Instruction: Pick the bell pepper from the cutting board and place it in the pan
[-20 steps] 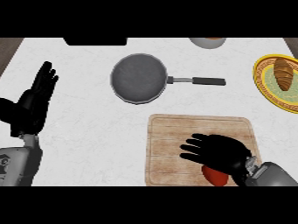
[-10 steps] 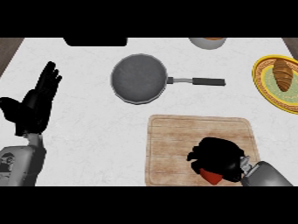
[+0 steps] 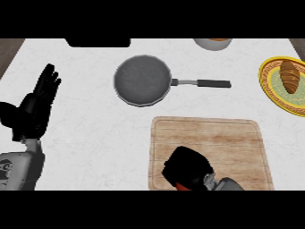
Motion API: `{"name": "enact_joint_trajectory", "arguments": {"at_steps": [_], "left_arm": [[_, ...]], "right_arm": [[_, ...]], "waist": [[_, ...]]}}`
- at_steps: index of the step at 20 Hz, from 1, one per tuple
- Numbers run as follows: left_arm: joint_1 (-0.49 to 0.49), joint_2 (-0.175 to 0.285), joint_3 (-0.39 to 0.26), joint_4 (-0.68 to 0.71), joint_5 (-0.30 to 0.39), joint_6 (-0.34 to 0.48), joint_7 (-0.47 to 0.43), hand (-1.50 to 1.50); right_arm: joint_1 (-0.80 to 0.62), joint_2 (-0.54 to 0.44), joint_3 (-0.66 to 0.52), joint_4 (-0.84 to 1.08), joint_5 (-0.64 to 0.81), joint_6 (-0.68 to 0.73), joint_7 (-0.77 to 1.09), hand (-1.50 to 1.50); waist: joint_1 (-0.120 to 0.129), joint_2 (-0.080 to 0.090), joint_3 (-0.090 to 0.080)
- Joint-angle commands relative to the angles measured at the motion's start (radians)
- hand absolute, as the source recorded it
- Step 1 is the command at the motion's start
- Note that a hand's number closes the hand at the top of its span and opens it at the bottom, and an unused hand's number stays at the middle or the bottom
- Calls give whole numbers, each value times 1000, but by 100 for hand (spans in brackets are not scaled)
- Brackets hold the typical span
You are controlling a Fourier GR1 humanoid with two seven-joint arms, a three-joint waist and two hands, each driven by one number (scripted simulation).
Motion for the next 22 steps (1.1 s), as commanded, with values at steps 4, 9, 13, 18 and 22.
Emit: {"name": "enact_joint_trajectory", "arguments": {"at_steps": [4, 9, 13, 18, 22], "left_arm": [[-7, -1, -2, 6, 4, -6, 10, 0], [-9, -4, -9, 6, 13, -23, 2, 0], [-26, -16, -26, 22, -5, -13, 3, 0], [-45, -30, -41, 22, -10, -10, 2, 0], [-69, -38, -45, 29, -13, -6, 3, 0]], "right_arm": [[65, 133, 61, -51, -81, -107, 418, 150], [-1, 135, 162, -175, -101, -366, 647, 150], [-52, 136, 267, -215, -137, -525, 840, 150], [-207, 136, 296, -195, -168, -688, 1087, 150], [-367, 136, 240, -138, -294, -838, 1193, 150]], "waist": [[13, 2, 5], [35, -3, 5], [47, 4, 4], [65, 8, 2], [81, 16, 2]]}}
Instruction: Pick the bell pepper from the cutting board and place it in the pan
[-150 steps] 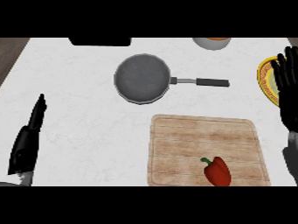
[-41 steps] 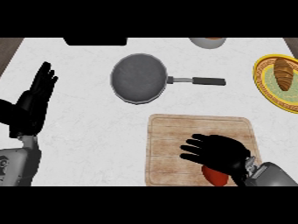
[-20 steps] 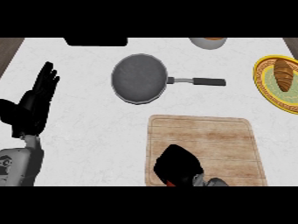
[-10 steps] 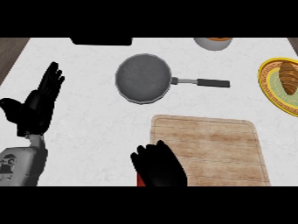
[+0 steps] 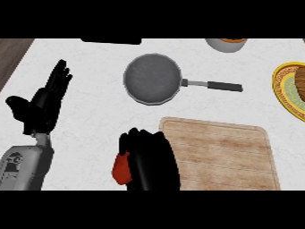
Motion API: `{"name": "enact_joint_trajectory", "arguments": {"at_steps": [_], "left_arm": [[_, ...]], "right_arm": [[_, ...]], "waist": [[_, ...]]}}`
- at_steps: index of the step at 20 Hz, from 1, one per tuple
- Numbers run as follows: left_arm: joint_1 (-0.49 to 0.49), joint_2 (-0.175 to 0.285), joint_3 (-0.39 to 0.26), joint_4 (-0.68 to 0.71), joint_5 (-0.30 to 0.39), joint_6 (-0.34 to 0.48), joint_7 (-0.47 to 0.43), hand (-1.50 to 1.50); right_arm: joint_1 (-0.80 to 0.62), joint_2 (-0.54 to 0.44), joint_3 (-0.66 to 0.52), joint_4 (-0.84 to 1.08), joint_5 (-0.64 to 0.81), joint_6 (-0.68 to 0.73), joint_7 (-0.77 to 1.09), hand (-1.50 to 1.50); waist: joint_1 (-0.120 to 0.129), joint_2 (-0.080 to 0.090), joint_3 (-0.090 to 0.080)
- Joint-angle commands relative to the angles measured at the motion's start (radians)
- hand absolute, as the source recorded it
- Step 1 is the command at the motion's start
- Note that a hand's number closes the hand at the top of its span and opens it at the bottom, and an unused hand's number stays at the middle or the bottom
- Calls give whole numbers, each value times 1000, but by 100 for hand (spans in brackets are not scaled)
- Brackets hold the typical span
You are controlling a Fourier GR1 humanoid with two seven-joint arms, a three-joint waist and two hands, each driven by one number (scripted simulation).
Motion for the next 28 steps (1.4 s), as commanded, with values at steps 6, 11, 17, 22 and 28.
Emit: {"name": "enact_joint_trajectory", "arguments": {"at_steps": [6, 11, 17, 22, 28], "left_arm": [[-47, -7, -14, -15, -19, 20, 49, 0], [19, 1, -8, -16, -15, -4, -19, 0], [-12, -15, -6, -11, -23, 21, -6, 0], [-29, -10, -6, -10, -12, 4, 13, 0], [-25, -39, -25, 8, -26, 17, -13, 0]], "right_arm": [[-340, 1, -118, 220, -255, -349, 190, 150], [-529, 1, -250, 574, -309, -389, 60, 150], [-636, -5, -348, 911, -291, -452, -144, 150], [-670, -25, -435, 1131, -354, -568, -296, 150], [-676, 0, -503, 1300, -408, -657, -446, 150]], "waist": [[2, 5, 0], [4, 12, -1], [-13, 13, 0], [-2, 23, 1], [20, 37, 2]]}}
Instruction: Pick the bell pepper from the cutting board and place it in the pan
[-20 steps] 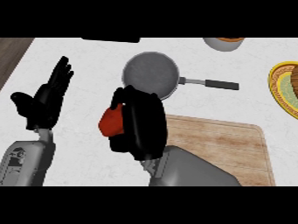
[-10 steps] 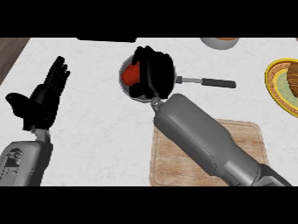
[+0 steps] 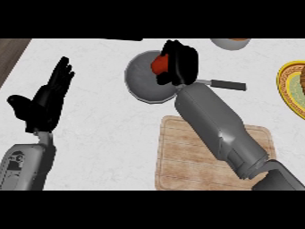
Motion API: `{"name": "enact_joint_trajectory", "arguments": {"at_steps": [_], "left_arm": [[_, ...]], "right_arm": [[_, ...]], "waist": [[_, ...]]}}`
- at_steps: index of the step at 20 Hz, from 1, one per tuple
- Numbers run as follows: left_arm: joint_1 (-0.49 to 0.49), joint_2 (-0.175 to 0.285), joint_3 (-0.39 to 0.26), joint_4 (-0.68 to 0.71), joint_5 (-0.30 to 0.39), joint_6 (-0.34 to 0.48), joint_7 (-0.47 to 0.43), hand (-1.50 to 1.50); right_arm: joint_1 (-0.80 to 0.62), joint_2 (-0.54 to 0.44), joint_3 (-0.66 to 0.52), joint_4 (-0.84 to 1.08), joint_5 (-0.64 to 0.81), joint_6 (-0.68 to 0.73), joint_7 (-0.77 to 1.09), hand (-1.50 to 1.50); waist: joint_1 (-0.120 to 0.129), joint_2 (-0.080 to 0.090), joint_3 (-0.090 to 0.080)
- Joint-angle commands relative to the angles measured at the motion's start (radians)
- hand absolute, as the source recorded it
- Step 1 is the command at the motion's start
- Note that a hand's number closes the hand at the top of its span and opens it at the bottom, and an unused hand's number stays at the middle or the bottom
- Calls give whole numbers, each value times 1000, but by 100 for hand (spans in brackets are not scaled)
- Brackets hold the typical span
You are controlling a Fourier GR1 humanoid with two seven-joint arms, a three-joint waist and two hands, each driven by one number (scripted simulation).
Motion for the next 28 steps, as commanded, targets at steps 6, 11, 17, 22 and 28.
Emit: {"name": "enact_joint_trajectory", "arguments": {"at_steps": [6, 11, 17, 22, 28], "left_arm": [[-22, -2, -12, 7, -10, -4, 5, 0], [-33, 3, 4, 11, 1, -7, -2, 0], [-53, 1, 7, 37, 0, -9, -6, 0], [-18, 23, 38, 13, 8, -2, 0, 0], [0, 31, 63, 29, 12, 7, 32, 0]], "right_arm": [[18, 15, -209, 99, -278, 180, -218, -150], [38, 15, -278, 155, -352, 241, -406, -150], [44, 15, -346, 143, -424, 139, -606, -150], [133, 15, -465, 76, -579, 148, -827, -150], [240, 15, -403, -26, -716, 398, -878, -150]], "waist": [[26, 16, 4], [24, 13, 2], [13, 4, 2], [-18, -13, 3], [-76, -38, 0]]}}
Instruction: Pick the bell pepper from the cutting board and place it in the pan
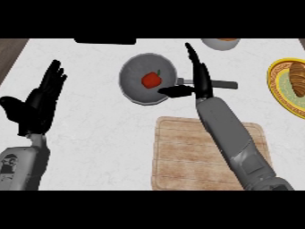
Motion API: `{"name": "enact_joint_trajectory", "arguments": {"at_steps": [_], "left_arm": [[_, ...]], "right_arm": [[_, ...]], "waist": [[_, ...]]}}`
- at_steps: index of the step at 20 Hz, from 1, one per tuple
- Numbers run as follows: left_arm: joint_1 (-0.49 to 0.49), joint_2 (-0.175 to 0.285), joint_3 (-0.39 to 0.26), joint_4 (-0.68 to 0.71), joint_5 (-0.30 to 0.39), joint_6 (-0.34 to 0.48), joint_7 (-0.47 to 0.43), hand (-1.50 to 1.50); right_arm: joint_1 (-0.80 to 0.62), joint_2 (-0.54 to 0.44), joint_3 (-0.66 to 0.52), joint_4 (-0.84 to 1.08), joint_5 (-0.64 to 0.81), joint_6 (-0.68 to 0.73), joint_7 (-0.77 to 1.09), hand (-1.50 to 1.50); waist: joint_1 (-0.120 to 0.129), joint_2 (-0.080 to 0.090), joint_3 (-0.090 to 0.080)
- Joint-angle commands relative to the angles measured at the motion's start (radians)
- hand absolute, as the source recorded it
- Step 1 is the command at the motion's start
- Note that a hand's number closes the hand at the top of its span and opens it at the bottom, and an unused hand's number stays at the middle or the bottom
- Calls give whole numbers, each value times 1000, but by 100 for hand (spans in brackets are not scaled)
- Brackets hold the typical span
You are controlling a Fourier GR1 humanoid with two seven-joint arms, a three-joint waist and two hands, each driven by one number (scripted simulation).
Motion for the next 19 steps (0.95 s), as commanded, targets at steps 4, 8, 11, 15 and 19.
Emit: {"name": "enact_joint_trajectory", "arguments": {"at_steps": [4, 8, 11, 15, 19], "left_arm": [[42, -5, 10, -47, -5, 24, 35, 0], [85, 36, 68, 11, 40, -35, -55, 0], [51, 10, 22, -23, -30, 35, 12, 0], [24, 17, 29, -61, -2, 16, 71, 0], [104, 38, 52, -52, 17, -40, -17, 0]], "right_arm": [[283, 0, 127, -296, -94, 149, -74, -150], [431, -50, 183, -585, -54, 234, 70, -150], [586, -89, 233, -830, -38, 217, 153, -150], [729, -107, 311, -1093, 7, 198, 310, -150], [811, -149, 337, -1233, 82, 183, 410, -150]], "waist": [[-56, -23, -2], [-79, -27, -4], [-73, -23, -3], [-57, -18, -2], [-46, -14, -2]]}}
